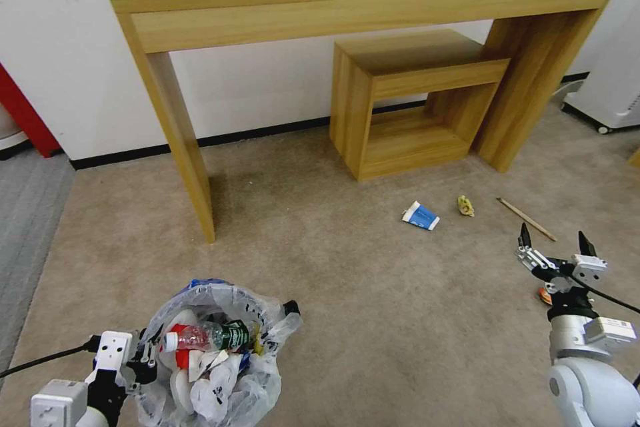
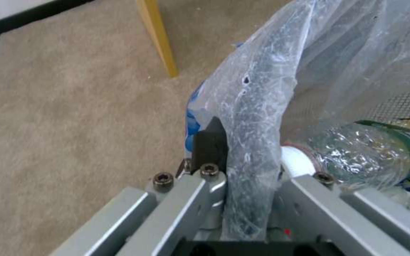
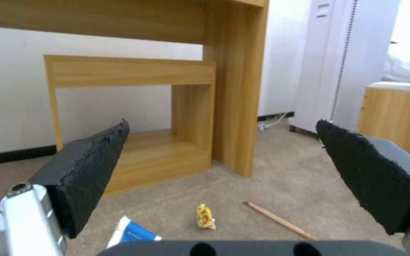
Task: Pick up the trash bin and place the garbage on the floor into it.
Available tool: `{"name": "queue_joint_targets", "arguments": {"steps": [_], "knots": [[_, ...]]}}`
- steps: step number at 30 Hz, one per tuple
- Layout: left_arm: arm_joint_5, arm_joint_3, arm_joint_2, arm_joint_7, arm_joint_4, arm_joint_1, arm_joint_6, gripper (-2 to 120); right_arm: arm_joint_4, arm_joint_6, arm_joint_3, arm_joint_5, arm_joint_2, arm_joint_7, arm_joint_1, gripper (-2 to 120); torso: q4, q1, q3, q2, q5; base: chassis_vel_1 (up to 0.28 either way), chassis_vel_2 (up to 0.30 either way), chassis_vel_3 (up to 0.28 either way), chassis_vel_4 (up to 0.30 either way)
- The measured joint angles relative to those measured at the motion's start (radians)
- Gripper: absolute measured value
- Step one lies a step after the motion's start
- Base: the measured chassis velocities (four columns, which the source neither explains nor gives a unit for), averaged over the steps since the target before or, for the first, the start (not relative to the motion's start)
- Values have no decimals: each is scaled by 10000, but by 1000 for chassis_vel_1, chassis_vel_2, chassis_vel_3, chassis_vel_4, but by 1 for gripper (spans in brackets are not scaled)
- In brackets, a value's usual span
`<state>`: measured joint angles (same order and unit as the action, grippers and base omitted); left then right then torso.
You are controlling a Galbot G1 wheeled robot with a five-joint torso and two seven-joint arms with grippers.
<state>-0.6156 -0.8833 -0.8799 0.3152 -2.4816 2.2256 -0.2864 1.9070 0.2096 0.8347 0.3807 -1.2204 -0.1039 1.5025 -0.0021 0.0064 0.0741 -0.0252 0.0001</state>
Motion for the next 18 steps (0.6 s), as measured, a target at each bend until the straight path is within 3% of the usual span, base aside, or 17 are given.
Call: {"name": "queue_joint_targets", "arguments": {"steps": [18], "knots": [[-74,-12,116,37,-37,19,-36,0,71,-15,21,-60,-23,-94,165,100,0,0,0,0,0,-42,-34,-40,-41]]}}
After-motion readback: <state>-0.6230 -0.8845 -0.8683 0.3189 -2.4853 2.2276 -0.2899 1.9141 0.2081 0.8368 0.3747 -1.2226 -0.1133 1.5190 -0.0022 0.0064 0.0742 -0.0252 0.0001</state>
